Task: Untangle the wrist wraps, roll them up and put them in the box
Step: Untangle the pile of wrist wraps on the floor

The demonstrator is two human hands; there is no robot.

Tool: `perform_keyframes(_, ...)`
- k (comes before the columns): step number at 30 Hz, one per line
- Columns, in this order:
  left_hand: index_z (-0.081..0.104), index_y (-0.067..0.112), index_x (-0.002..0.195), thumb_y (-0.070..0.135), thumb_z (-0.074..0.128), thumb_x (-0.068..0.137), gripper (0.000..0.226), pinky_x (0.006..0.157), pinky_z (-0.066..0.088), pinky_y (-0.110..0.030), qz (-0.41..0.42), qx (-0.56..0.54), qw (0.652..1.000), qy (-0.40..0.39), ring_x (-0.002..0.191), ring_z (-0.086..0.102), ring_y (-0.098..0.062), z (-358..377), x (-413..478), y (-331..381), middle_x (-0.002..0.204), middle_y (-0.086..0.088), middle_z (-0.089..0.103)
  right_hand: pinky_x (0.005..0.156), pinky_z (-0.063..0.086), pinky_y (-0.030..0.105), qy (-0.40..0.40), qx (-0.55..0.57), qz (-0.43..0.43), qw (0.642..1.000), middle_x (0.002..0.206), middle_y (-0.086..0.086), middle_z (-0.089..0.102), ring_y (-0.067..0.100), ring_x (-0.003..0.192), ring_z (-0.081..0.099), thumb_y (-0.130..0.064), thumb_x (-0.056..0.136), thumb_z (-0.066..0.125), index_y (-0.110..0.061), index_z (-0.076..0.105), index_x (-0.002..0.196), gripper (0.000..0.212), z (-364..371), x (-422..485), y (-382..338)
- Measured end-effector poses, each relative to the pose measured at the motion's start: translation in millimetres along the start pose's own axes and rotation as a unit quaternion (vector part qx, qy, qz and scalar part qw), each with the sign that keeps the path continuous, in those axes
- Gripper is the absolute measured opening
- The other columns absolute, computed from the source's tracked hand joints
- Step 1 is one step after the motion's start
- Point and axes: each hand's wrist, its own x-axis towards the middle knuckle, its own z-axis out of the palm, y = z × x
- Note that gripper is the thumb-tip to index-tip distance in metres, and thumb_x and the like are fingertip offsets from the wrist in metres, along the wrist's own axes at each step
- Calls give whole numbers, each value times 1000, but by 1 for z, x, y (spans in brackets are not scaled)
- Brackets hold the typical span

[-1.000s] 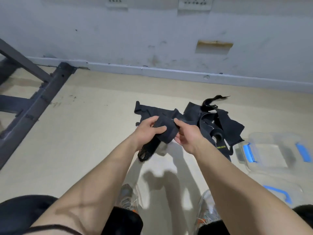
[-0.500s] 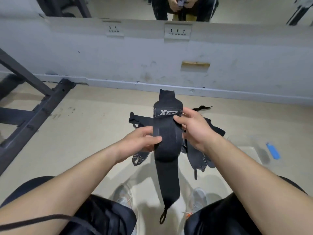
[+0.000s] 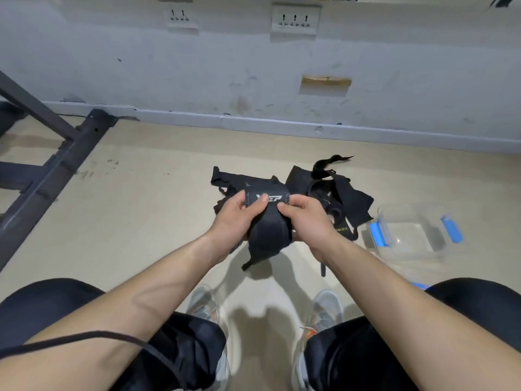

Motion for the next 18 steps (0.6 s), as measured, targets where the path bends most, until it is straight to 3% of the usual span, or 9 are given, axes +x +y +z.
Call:
perform_keyframes(3,69,17,110,26,52,108,19,56,53,-20,-61,19,997,44,75,72,-12,-3,9,-37,82,12,77,70,47,38,-18,-18,45,999,77,9,55,23,74,53,-21,93,60,-16,59,72,22,5,13,35)
perform_keyframes(6,70,15,108,28,61,100,17,94,58,-44,-85,42,990,107,105,73,-27,-6,26,-77,104,-2,79,54,46,23,-22,26,115,993,84,11,49,24,70,47,-10,97,51,-13,59,90,11,11,21,69)
perform_keyframes(8,68,18,106,32,61,91,22,103,52,-52,-98,75,985,124,108,70,-27,-5,36,-102,108,-2,76,52,40,24,-17,12,136,991,84,12,42,25,70,42,-8,98,50,-13,55,90,10,15,26,93)
perform_keyframes(11,67,25,119,22,62,90,29,107,50,-46,-114,70,982,132,112,68,-22,-5,41,-129,115,0,73,57,39,29,-27,-59,139,988,75,12,46,24,69,46,-10,94,51,-11,55,80,15,18,38,126)
perform_keyframes(13,67,28,115,8,59,95,30,107,51,-41,-124,56,982,132,109,68,-18,-7,44,-139,112,3,73,64,46,36,-37,-128,137,982,67,7,59,24,67,56,-12,90,50,-12,58,70,21,13,50,145)
perform_keyframes(15,69,23,109,5,57,93,27,108,49,-45,-140,51,980,135,111,68,-22,-13,50,-150,112,-2,74,76,53,38,-54,-199,140,968,76,2,70,22,75,64,-13,92,48,-17,67,82,21,5,64,162)
perform_keyframes(18,72,20,106,9,59,89,24,109,48,-51,-169,43,976,130,117,66,-29,-23,65,-171,117,-8,73,92,47,33,-53,-333,150,929,114,0,68,24,109,61,-18,93,50,-22,62,125,34,-16,91,188)
